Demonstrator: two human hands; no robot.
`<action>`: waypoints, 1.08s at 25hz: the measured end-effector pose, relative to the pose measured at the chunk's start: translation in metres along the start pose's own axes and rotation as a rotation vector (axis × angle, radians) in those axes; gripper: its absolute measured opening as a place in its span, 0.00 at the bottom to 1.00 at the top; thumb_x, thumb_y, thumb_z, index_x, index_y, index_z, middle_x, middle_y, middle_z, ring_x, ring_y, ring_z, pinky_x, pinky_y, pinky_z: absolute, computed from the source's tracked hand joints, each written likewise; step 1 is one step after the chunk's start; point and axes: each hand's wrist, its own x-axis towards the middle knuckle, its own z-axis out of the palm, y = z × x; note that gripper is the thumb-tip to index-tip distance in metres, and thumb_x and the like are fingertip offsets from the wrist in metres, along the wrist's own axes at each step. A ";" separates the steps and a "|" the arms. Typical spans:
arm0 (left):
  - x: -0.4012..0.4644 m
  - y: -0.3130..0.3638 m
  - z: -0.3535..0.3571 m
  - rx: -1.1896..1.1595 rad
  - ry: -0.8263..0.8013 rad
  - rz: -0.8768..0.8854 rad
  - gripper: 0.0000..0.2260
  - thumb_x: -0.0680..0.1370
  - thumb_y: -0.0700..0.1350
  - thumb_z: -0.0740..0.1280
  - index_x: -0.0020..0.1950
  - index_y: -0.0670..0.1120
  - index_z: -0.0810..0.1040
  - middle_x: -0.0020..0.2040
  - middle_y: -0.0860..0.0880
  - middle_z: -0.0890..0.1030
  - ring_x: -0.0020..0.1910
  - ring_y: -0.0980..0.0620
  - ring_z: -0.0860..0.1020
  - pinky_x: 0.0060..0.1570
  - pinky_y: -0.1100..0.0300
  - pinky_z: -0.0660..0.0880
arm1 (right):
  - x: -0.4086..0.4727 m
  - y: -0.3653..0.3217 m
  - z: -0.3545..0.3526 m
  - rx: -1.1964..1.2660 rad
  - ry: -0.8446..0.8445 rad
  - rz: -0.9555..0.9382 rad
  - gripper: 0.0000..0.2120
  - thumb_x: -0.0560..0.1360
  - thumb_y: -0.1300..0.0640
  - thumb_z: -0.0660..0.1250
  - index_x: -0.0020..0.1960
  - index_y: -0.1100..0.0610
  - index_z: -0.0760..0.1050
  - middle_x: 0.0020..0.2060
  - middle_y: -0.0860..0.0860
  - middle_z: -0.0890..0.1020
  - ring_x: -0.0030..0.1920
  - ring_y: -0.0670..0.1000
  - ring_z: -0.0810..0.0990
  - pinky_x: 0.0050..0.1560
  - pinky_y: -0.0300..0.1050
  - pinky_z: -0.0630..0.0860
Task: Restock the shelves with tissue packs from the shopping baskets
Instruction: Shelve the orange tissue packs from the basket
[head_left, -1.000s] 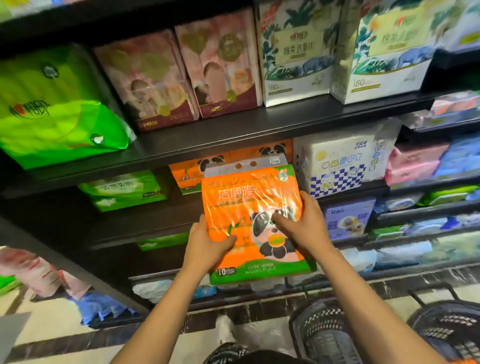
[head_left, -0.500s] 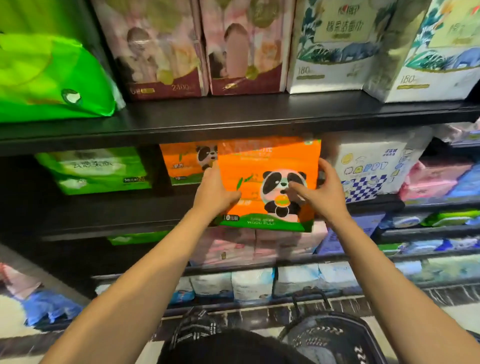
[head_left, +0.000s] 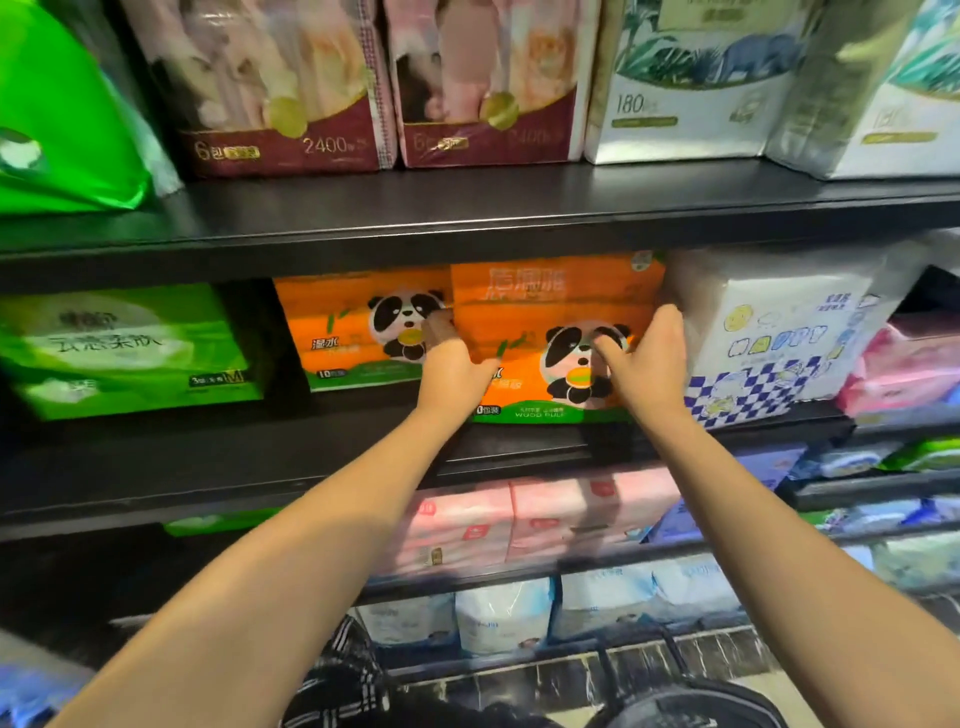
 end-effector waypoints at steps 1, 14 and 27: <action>0.005 0.002 0.007 0.014 -0.030 0.008 0.17 0.77 0.49 0.73 0.53 0.35 0.77 0.49 0.39 0.81 0.47 0.44 0.80 0.49 0.50 0.77 | 0.006 0.004 0.003 -0.044 0.021 0.015 0.23 0.73 0.52 0.75 0.57 0.60 0.67 0.55 0.57 0.74 0.57 0.59 0.76 0.58 0.59 0.77; -0.004 0.009 -0.003 0.125 -0.054 0.116 0.22 0.78 0.55 0.69 0.63 0.41 0.70 0.42 0.48 0.75 0.44 0.42 0.81 0.39 0.52 0.77 | 0.009 -0.009 0.012 -0.360 -0.118 0.069 0.20 0.77 0.51 0.70 0.58 0.66 0.75 0.62 0.67 0.69 0.57 0.67 0.75 0.60 0.55 0.71; -0.032 0.057 -0.053 0.504 -0.267 0.129 0.20 0.81 0.59 0.58 0.64 0.46 0.70 0.58 0.43 0.77 0.52 0.42 0.79 0.50 0.44 0.80 | -0.001 -0.009 -0.052 -0.143 -0.377 0.021 0.14 0.75 0.57 0.67 0.58 0.62 0.72 0.55 0.60 0.77 0.56 0.62 0.77 0.49 0.48 0.72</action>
